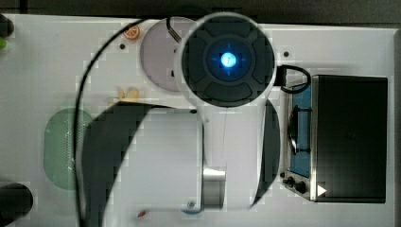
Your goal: Pick ketchup from strainer and place it on the table
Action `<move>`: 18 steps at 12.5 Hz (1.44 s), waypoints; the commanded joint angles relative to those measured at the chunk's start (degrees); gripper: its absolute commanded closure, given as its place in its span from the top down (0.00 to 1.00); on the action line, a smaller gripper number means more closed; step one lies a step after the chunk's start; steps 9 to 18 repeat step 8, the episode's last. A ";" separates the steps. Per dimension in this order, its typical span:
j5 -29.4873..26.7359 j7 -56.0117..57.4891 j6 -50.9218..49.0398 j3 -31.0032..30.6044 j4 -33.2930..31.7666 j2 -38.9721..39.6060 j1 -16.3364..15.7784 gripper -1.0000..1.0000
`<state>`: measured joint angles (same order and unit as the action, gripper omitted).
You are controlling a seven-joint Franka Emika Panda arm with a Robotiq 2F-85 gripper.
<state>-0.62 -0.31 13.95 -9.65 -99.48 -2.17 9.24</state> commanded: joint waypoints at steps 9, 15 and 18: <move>-0.17 -0.47 -9.05 1.11 2.10 3.08 0.41 1.00; -0.17 -0.47 -9.05 1.11 2.10 3.08 0.41 1.00; -0.17 -0.47 -9.05 1.11 2.10 3.08 0.41 1.00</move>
